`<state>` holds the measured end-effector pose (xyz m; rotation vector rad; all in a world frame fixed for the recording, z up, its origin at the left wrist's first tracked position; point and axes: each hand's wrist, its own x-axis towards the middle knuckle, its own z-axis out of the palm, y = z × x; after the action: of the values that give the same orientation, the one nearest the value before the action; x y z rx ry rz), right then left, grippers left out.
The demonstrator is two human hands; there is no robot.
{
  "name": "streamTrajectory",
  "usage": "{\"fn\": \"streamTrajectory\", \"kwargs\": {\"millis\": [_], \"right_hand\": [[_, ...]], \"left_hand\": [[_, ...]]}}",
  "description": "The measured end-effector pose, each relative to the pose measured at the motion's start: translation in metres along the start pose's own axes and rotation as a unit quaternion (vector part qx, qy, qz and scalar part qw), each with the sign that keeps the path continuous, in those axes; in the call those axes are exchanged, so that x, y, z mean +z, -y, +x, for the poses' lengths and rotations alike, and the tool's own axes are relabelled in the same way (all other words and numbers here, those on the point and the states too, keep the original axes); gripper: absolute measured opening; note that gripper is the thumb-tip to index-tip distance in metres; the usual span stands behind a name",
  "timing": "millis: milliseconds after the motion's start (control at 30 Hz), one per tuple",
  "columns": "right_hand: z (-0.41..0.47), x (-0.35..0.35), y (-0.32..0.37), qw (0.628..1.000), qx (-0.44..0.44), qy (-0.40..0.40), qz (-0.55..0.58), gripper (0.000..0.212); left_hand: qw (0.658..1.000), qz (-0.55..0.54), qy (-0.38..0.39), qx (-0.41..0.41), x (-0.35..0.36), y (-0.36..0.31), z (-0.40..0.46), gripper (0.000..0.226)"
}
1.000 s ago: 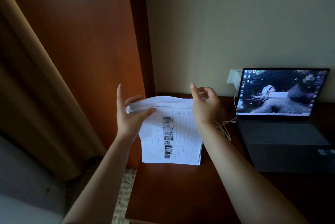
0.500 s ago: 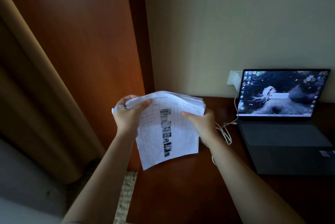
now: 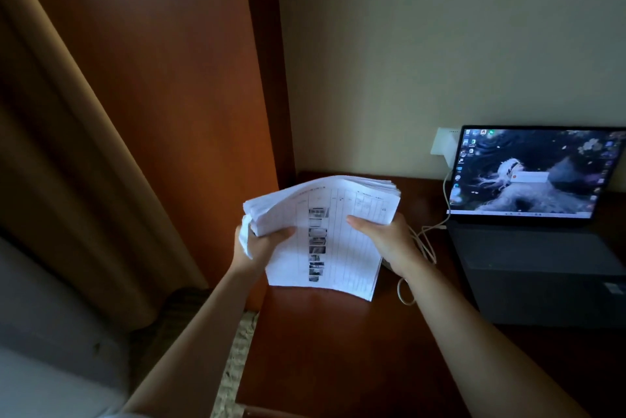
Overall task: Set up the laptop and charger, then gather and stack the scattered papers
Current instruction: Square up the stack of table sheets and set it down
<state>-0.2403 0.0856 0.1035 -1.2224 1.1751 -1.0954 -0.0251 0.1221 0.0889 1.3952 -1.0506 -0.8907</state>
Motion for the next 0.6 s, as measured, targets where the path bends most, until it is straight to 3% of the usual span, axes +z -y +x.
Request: {"fn": "streamTrajectory", "kwargs": {"millis": [133, 233, 400, 600], "right_hand": [[-0.001, 0.006, 0.009, 0.998, -0.033, -0.042, 0.037, 0.019], [-0.007, 0.001, -0.003, 0.999, 0.0, -0.026, 0.02, 0.019], [-0.01, 0.001, -0.018, 0.999, 0.013, -0.046, 0.018, 0.02], [-0.014, 0.003, -0.023, 0.998, 0.033, -0.032, 0.037, 0.021]], "left_hand": [[0.996, -0.071, -0.025, -0.049, 0.01, -0.005, -0.004, 0.042], [0.995, -0.058, 0.0, -0.087, 0.008, 0.007, -0.011, 0.051], [0.996, -0.066, 0.0, -0.066, 0.015, 0.012, -0.022, 0.025], [0.996, -0.066, -0.036, -0.053, 0.018, 0.011, -0.026, 0.035]]}}
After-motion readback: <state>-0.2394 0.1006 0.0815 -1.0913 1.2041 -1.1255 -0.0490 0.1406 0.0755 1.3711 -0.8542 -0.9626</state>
